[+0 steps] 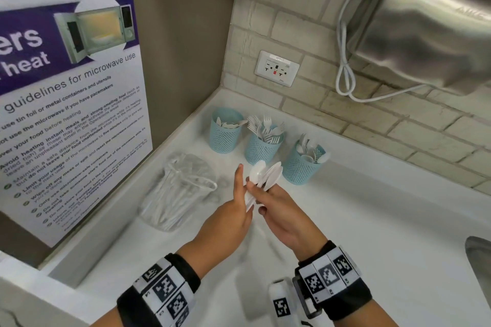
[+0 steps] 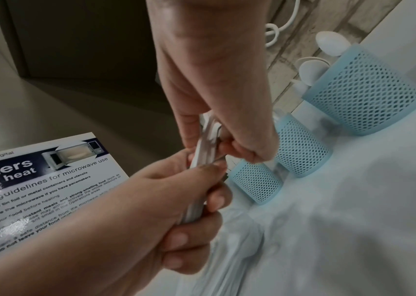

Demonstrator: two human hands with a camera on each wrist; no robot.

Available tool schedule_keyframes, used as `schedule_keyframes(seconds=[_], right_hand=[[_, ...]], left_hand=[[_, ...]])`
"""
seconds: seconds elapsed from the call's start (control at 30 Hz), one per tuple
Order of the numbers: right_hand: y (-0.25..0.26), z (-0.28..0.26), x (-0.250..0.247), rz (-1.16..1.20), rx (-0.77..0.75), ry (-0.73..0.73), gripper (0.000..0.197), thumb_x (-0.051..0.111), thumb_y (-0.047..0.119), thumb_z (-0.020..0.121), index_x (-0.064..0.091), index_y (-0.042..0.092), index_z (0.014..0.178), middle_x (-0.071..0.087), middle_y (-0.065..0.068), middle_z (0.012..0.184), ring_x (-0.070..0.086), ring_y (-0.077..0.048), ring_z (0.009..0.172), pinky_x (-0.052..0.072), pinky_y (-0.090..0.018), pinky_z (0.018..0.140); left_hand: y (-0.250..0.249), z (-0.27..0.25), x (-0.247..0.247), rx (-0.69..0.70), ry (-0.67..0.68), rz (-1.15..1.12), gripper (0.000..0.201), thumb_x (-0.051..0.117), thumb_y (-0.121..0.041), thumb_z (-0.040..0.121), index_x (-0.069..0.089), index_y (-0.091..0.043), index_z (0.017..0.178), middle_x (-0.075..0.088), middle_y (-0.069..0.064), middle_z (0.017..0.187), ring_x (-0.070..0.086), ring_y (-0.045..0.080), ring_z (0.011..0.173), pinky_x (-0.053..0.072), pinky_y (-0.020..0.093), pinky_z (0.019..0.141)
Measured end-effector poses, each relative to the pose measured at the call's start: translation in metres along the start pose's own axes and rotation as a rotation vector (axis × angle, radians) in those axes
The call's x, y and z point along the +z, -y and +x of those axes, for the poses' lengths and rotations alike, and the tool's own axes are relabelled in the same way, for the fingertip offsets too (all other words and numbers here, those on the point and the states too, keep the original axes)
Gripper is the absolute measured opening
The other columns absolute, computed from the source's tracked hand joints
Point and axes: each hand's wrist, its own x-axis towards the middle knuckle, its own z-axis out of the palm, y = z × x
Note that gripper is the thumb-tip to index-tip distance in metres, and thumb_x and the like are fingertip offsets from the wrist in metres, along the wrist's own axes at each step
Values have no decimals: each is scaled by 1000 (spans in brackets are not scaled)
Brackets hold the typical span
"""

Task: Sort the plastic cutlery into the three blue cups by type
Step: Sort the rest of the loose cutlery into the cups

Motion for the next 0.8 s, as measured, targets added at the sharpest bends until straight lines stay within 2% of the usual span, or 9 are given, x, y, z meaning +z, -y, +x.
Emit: schedule_keyframes(seconds=[0.07,0.1,0.17,0.23,0.4,0.57,0.7,0.77,0.8], right_hand=[[2,-3,-4,63,-3,74,13,59,20,93,62,13,103,68,1,90,61,-7,78,44,-22,75],[4,-4,-6,85,-15,75,10,59,18,93,62,11,100,69,-2,89,58,-6,70,46,-20,71],[11,-4,-12,83,-63,8,8,60,15,92,61,11,99,70,-3,86,49,-6,60,44,-16,61],[24,-1,-24,60,-158,-112,5,59,13,92,60,12,97,71,-3,85,46,-8,60,42,-16,58],[66,8,-71,-9,-381,-365,10,62,18,91,70,19,86,72,-9,102,59,-14,87,40,-24,72],[98,22,-113,37,-503,-603,6,67,16,88,62,20,90,71,-7,100,64,-18,98,46,-30,80],[99,46,-135,-18,-461,-789,11,72,22,84,65,18,91,71,-9,105,64,-13,83,51,-30,81],[94,56,-142,-79,-428,-843,18,71,24,84,66,14,97,70,-5,99,64,-9,75,53,-32,84],[90,61,-145,-116,-410,-848,13,70,24,84,65,16,93,70,-3,95,64,-9,74,54,-33,85]], left_hand=[[-3,1,-3,-16,-19,-91,86,44,-29,96,-31,-42,139,70,4,90,65,15,66,56,36,64],[-4,2,-4,-32,-20,-93,87,46,-30,95,-28,-38,142,69,2,90,64,13,66,55,32,62],[-2,2,-5,-74,-6,-50,89,49,-33,94,-25,-35,143,63,-1,73,59,11,57,50,29,54],[3,2,-7,-98,14,-17,89,51,-36,93,-23,-37,143,59,0,66,59,15,57,53,37,58],[14,2,-13,-135,90,-47,77,53,-33,93,-1,-33,148,62,7,69,60,21,60,53,46,63],[12,1,-17,-161,118,-27,67,51,-33,94,13,-27,148,64,8,77,60,20,61,53,42,66],[13,0,-18,-154,126,-30,63,51,-33,94,17,-28,147,62,5,76,55,10,56,54,36,66],[15,-1,-18,-157,128,-32,62,51,-33,94,18,-28,147,62,4,75,55,9,56,53,33,66],[16,-1,-19,-159,124,-32,62,51,-33,94,19,-28,147,62,3,76,55,8,56,53,32,65]])
